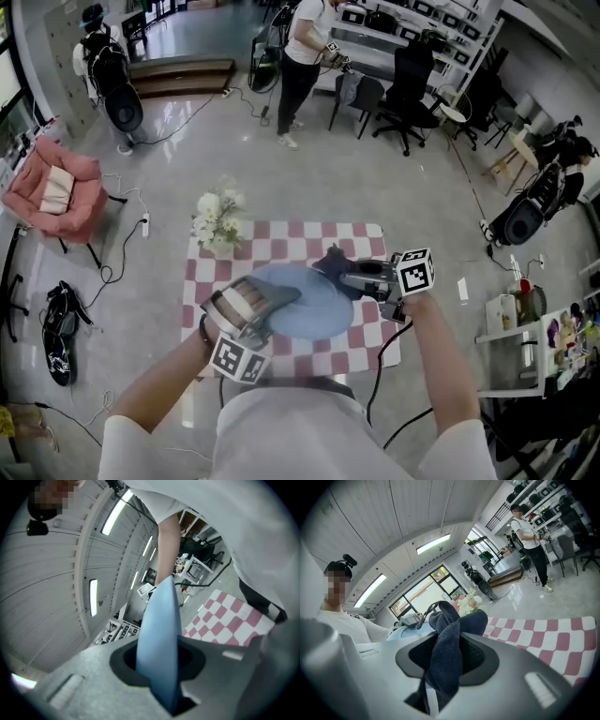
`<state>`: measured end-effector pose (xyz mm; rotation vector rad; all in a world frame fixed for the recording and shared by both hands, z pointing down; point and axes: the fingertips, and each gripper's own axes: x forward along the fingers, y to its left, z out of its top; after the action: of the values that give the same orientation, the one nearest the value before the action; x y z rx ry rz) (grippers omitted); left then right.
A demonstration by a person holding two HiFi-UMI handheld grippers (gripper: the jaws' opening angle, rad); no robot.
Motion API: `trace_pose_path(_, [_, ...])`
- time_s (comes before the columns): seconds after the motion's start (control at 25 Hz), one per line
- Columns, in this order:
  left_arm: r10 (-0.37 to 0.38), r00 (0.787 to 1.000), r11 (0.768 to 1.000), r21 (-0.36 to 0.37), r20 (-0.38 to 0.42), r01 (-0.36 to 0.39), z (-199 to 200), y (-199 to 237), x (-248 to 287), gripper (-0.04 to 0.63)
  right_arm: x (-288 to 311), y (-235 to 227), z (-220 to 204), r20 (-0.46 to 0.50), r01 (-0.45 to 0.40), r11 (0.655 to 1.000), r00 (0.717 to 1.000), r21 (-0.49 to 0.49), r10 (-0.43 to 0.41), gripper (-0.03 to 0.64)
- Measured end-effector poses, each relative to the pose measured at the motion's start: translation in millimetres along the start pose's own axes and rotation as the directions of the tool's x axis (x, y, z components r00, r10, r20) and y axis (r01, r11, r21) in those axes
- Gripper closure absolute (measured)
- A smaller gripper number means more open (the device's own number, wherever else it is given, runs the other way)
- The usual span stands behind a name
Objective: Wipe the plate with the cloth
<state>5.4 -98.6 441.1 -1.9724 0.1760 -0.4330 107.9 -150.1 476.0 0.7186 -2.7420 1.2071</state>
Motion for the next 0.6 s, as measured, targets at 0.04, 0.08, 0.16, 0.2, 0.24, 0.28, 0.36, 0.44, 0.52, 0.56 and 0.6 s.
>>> trace_pose_path(0.04, [0.003,1.000,1.000,-0.015,-0.004,-0.003,-3,2,0,0.520,-2,0,1,0.019,0.005,1.000,1.000,0.006,-0.005,0.485])
trace_pose_path(0.08, [0.005,1.000,0.999,-0.031,-0.008,-0.006,-6,3,0,0.520,-4,1,1,0.036,0.009,1.000,0.999,0.010,-0.010,0.485])
trace_pose_path(0.16, [0.008,1.000,0.998,-0.059,-0.017,-0.009,-13,4,-1,0.520,-8,3,0,0.060,0.017,1.000,0.998,0.015,-0.018,0.485])
trace_pose_path(0.2, [0.009,1.000,0.997,-0.073,-0.022,-0.010,-16,4,-1,0.520,-9,4,0,0.067,0.020,1.000,0.998,0.015,-0.021,0.485])
trace_pose_path(0.24, [0.008,1.000,0.996,-0.089,-0.028,-0.011,-20,4,-1,0.520,-11,6,-1,0.072,0.024,1.000,0.997,0.014,-0.025,0.485])
trace_pose_path(0.28, [0.008,0.999,0.994,-0.108,-0.035,-0.012,-25,4,-1,0.520,-11,8,-3,0.075,0.026,1.000,0.997,0.012,-0.027,0.485])
trace_pose_path(0.36, [0.006,0.999,0.988,-0.154,-0.051,-0.014,-36,2,-1,0.520,-12,12,-5,0.080,0.025,1.000,0.996,0.005,-0.026,0.485])
trace_pose_path(0.44, [0.002,0.998,0.980,-0.198,-0.063,-0.014,-45,0,-1,0.520,-12,18,-6,0.087,0.020,1.000,0.996,-0.007,-0.019,0.485])
trace_pose_path(0.52, [-0.007,0.997,0.972,-0.233,-0.072,-0.010,-51,-4,0,0.520,-10,26,-7,0.098,0.015,1.000,0.995,-0.024,-0.012,0.485])
trace_pose_path(0.56, [-0.013,0.997,0.968,-0.252,-0.076,-0.006,-54,-6,1,0.520,-9,29,-6,0.106,0.013,0.999,0.994,-0.033,-0.009,0.485])
trace_pose_path(0.6, [-0.020,0.997,0.961,-0.277,-0.081,-0.004,-58,-8,2,0.520,-8,33,-5,0.117,0.012,0.999,0.993,-0.042,-0.007,0.485])
